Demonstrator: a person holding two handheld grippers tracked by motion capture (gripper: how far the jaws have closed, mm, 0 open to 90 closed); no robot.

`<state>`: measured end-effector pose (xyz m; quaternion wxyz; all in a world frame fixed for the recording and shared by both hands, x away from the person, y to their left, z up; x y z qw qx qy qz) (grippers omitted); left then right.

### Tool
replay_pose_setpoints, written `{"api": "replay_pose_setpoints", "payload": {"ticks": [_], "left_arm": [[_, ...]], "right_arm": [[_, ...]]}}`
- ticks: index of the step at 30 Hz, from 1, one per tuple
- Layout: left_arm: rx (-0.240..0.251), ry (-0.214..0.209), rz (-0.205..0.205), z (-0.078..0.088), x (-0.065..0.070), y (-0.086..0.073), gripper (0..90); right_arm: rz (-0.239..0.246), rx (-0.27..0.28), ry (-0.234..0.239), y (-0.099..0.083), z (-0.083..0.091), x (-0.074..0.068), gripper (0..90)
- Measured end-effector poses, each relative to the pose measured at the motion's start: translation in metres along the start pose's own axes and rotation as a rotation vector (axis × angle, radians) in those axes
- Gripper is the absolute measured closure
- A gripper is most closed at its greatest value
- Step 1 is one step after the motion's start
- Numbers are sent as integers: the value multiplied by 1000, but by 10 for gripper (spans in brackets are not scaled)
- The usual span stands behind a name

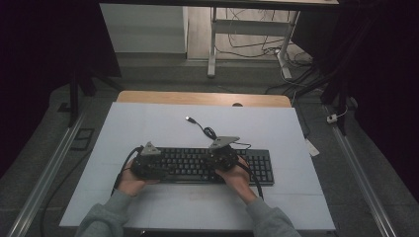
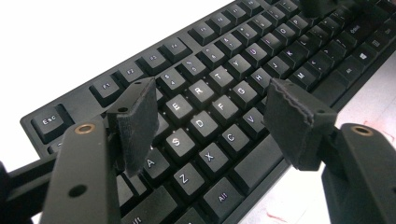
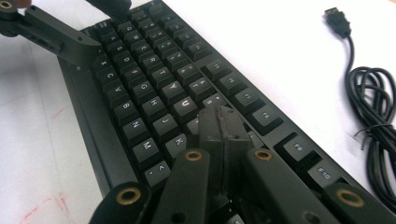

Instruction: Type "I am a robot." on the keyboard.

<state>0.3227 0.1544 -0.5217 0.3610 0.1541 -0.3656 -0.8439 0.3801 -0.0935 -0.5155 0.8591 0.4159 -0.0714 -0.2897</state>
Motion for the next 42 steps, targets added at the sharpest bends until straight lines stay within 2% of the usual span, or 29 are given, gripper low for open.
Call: {"api": "replay_pose_setpoints", "payload": {"ticks": [9,20,22,25,26,30,35,39,42], "left_arm": [[1,5,-3,1,0,0,350],[-2,10,-6,1,0,-1,349],[-6,8,-9,1,0,-1,349],[-8,7,-11,0,0,-1,348],[-5,3,-9,1,1,-1,348],[4,5,-3,2,0,0,347],[5,13,2,3,-2,-1,347],[9,19,8,4,-4,-2,347],[10,23,13,5,-5,-2,347]], "right_arm": [[-1,-40,-5,-1,-12,1,895],[9,-46,-15,-1,-17,2,896],[15,-61,-29,-2,-19,2,897],[4,-53,-19,-2,-19,2,897],[12,-49,-17,-2,-18,2,897],[-10,5,-6,0,-8,4,897],[-23,48,-13,1,6,7,897],[-21,53,-25,-5,15,10,888],[-22,62,-34,-11,22,12,767]]}}
Point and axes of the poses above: each handheld gripper's, and its own axes: z roughly backward along the jaws, y roughly out of its top, x roughly to its right, the point moved 2 cm from there along -z, roughly forward along the jaws, and after that the axes turned 8 degrees about -z, right-handed, at the moved point
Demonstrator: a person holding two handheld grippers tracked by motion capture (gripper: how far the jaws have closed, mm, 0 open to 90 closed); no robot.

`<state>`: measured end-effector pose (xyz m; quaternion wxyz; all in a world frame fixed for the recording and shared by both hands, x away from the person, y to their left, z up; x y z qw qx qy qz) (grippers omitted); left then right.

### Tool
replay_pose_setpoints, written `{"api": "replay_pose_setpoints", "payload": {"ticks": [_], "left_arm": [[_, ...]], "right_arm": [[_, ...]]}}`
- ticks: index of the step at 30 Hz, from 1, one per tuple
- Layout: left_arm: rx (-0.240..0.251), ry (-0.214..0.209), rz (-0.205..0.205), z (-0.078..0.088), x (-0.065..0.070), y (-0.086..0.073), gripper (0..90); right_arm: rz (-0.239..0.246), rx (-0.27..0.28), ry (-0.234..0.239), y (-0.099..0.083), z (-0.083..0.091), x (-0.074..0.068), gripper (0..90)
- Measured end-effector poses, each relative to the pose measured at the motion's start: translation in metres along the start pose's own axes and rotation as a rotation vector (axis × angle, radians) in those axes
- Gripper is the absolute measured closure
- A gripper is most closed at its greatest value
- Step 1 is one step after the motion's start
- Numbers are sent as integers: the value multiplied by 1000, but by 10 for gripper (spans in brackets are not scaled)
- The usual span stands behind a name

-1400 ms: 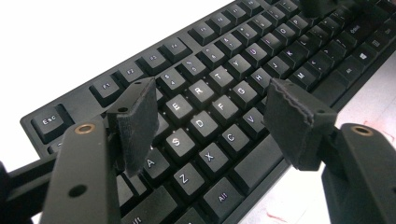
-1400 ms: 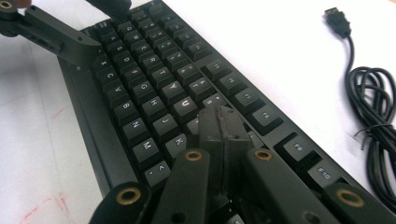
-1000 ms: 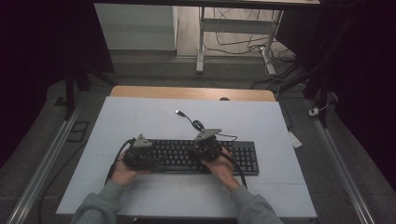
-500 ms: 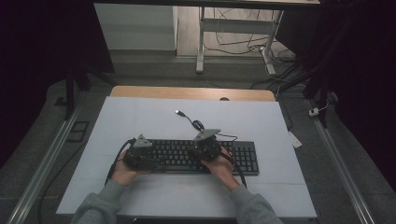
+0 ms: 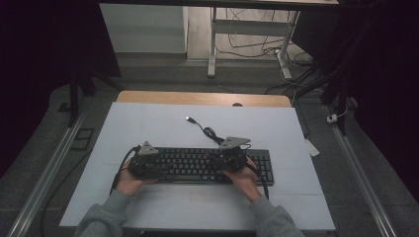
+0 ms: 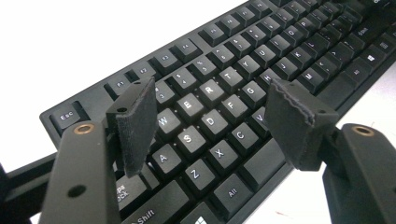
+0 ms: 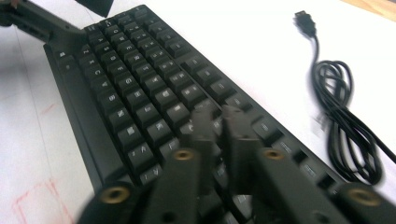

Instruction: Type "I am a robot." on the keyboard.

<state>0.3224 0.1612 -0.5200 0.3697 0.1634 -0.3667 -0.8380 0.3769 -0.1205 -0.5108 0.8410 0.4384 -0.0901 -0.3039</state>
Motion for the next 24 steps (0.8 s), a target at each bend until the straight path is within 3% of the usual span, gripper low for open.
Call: {"api": "replay_pose_setpoints", "payload": {"ticks": [5,9,17,24], "left_arm": [[4,10,4,0,-2,-1,347],[5,17,11,1,-4,-1,347],[15,26,18,2,-6,-1,347],[23,24,10,-3,0,2,352]], "right_arm": [[-7,19,-19,-8,17,5,615],[-5,29,-24,-18,32,7,549],[-18,67,-22,-35,59,9,495],[-19,61,-26,-39,59,11,486]]}}
Point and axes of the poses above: each handheld gripper's, and its own axes: z roughly backward along the jaws, y roughly out of its top, x roughly to its right, the point moved 2 cm from there along -z, roughly forward along the jaws, and after that the axes turned 8 degrees about -z, right-handed, at the moved point
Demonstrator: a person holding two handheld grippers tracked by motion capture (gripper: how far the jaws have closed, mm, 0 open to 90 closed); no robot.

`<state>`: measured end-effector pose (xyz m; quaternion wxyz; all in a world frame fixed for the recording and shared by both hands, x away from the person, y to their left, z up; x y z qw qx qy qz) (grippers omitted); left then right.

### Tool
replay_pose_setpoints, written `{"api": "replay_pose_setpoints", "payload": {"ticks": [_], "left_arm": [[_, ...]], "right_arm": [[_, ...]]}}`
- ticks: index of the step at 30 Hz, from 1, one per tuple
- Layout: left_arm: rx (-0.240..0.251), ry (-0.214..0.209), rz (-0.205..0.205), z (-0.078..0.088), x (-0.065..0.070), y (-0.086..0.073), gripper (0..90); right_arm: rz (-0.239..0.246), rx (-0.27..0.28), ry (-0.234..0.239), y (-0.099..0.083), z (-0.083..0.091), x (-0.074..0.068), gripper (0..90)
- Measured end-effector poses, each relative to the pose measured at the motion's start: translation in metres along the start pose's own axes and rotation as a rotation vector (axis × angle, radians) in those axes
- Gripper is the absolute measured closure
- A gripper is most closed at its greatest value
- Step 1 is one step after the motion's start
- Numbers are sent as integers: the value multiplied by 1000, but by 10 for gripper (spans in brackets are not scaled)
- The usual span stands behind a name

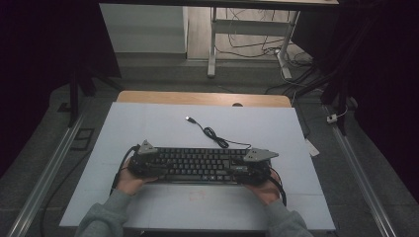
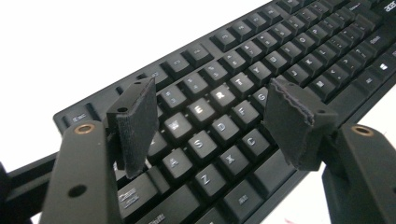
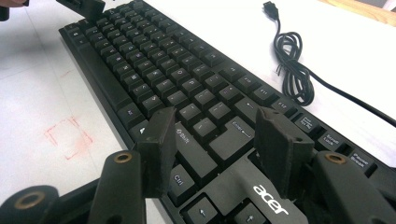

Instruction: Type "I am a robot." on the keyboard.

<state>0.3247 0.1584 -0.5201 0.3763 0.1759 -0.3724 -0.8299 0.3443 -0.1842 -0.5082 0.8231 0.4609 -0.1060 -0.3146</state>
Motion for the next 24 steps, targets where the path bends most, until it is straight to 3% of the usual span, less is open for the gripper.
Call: {"api": "replay_pose_setpoints", "payload": {"ticks": [6,9,19,24], "left_arm": [[19,-25,0,-1,7,3,377],[27,-49,-10,-2,11,4,432],[11,-102,-94,-14,27,6,857],[0,-116,-100,-21,30,7,889]], "right_arm": [[10,-12,0,0,-2,0,485],[10,-14,-1,0,-3,0,485],[18,-29,9,-1,-5,-1,483],[21,-39,12,-2,-7,-2,482]]}}
Point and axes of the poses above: each handheld gripper's, and its own axes: z roughly backward along the jaws, y roughly out of its top, x roughly to its right, the point moved 2 cm from there along -z, roughly forward along the jaws, and after that the axes turned 8 degrees about -z, right-handed, at the moved point
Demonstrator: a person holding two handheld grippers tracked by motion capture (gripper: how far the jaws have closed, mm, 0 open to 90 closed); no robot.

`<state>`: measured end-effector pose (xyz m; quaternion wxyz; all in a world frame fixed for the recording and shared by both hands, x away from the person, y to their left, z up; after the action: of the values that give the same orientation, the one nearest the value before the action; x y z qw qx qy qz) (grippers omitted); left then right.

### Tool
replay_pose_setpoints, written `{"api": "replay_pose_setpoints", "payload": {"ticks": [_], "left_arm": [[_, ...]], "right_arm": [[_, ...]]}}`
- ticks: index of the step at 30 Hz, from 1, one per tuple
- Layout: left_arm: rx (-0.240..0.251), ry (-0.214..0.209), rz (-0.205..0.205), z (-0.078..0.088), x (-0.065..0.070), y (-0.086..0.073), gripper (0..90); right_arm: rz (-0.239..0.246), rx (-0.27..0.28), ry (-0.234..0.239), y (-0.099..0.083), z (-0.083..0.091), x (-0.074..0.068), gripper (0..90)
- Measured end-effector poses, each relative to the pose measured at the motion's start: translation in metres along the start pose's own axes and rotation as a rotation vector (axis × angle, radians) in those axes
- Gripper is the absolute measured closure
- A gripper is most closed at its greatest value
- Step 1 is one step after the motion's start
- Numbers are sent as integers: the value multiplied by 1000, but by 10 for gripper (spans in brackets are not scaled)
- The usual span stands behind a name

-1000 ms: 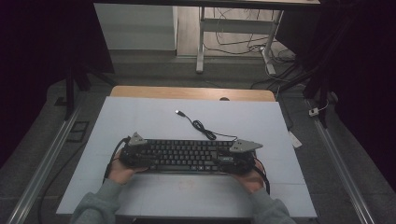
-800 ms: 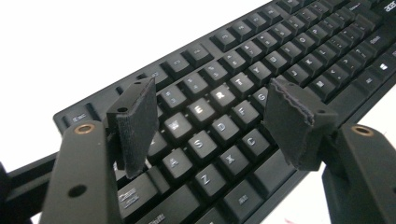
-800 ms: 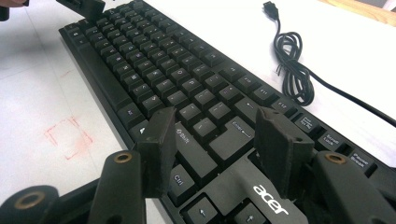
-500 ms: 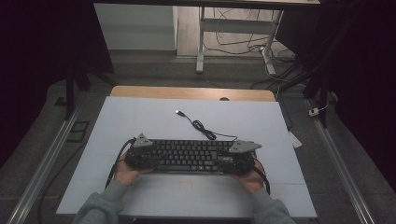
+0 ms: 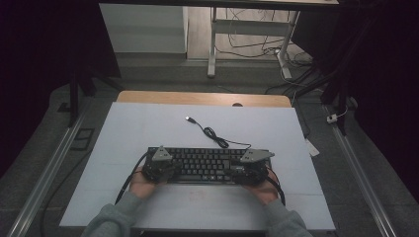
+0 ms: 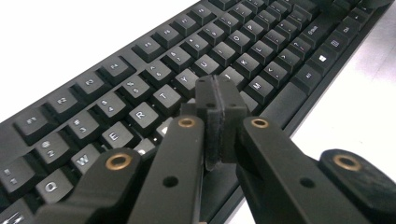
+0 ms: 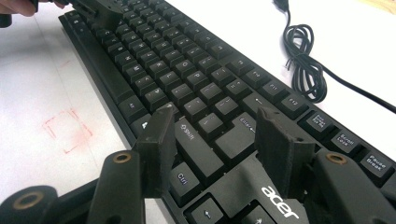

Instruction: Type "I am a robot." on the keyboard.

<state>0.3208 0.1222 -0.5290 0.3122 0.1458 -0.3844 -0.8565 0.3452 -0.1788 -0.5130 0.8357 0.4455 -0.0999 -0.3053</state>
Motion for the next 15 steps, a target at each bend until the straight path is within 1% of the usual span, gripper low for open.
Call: {"api": "replay_pose_setpoints", "payload": {"ticks": [4,9,15], "left_arm": [[-6,-6,-6,-5,3,1,890],[-20,-9,-21,-10,7,2,889],[-40,-13,-28,-13,8,2,887]], "right_arm": [[2,-8,-1,0,-1,0,482],[4,-5,4,-1,-2,-1,481],[14,-14,-5,-1,-2,-1,479]]}}
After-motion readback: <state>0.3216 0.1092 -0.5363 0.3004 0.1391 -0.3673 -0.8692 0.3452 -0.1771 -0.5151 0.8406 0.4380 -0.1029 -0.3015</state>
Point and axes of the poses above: each handheld gripper's, and its own axes: z roughly backward along the jaws, y roughly out of its top, x roughly to its right, the point moved 2 cm from there along -z, roughly forward along the jaws, and after that the axes turned 8 degrees about -z, right-handed, at the moved point
